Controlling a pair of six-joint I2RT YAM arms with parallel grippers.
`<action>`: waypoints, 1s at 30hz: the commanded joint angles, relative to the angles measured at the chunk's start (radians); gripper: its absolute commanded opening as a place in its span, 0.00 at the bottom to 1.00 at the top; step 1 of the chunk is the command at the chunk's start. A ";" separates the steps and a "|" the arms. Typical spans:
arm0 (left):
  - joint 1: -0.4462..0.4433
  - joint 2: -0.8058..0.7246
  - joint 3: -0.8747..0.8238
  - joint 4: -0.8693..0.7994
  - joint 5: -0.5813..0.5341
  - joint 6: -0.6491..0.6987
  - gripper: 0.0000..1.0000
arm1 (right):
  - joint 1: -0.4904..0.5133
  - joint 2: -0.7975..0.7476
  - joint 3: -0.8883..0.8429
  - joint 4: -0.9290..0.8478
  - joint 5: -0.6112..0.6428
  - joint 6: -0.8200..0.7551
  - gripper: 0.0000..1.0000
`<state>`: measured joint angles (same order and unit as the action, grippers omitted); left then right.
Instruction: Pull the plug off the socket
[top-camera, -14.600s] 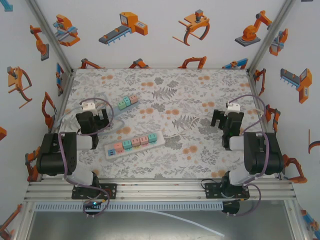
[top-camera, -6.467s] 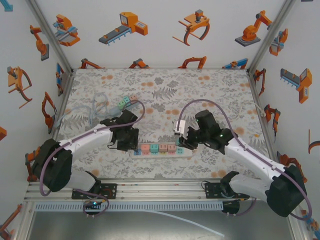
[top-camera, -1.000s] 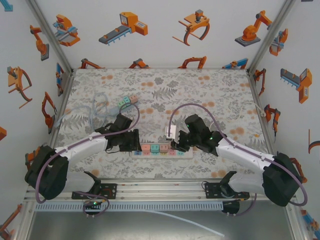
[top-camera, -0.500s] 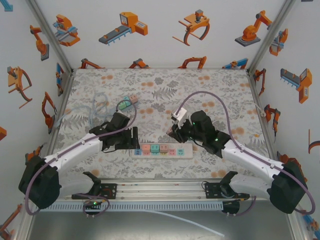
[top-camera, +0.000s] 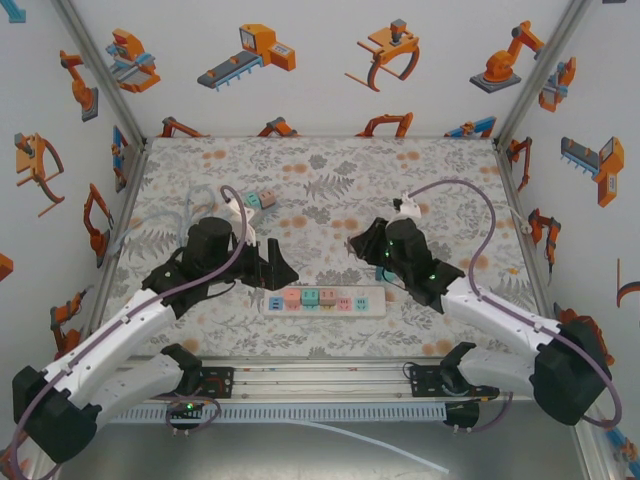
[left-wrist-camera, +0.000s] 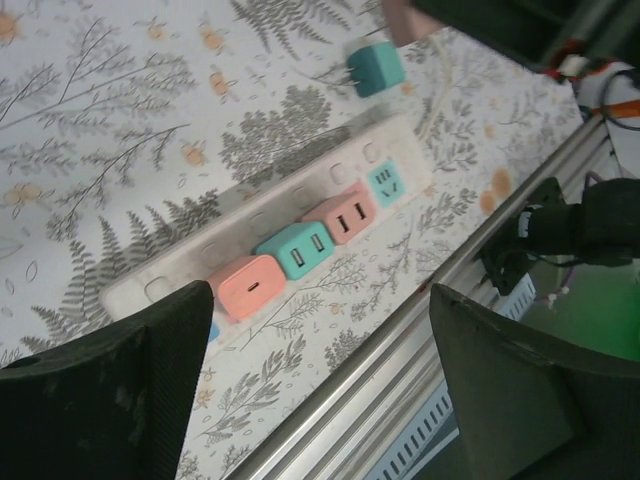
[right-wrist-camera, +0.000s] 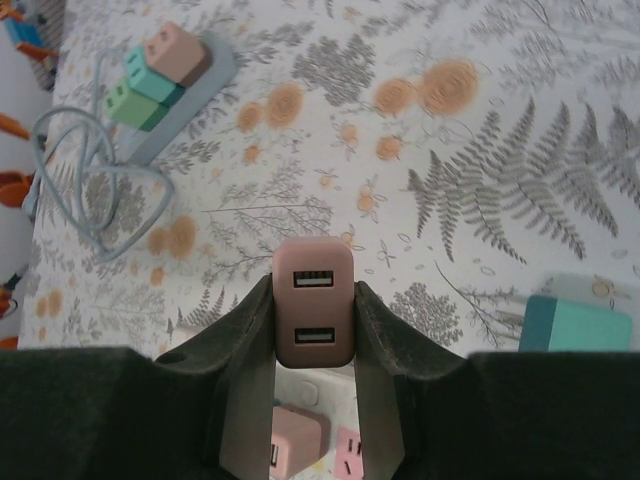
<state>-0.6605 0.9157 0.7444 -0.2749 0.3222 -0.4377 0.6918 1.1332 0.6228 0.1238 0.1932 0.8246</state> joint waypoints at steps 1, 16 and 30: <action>-0.004 -0.016 0.052 0.041 0.072 0.034 0.88 | -0.014 0.037 -0.045 0.042 0.047 0.188 0.02; -0.003 -0.018 0.030 0.015 0.014 0.042 0.97 | -0.015 0.286 -0.106 0.233 -0.038 0.230 0.13; -0.004 -0.002 0.015 0.007 -0.017 0.044 0.97 | -0.015 0.316 -0.072 0.065 -0.011 0.171 0.39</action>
<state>-0.6605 0.9112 0.7753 -0.2623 0.3176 -0.4126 0.6788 1.4540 0.5259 0.3187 0.1471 1.0443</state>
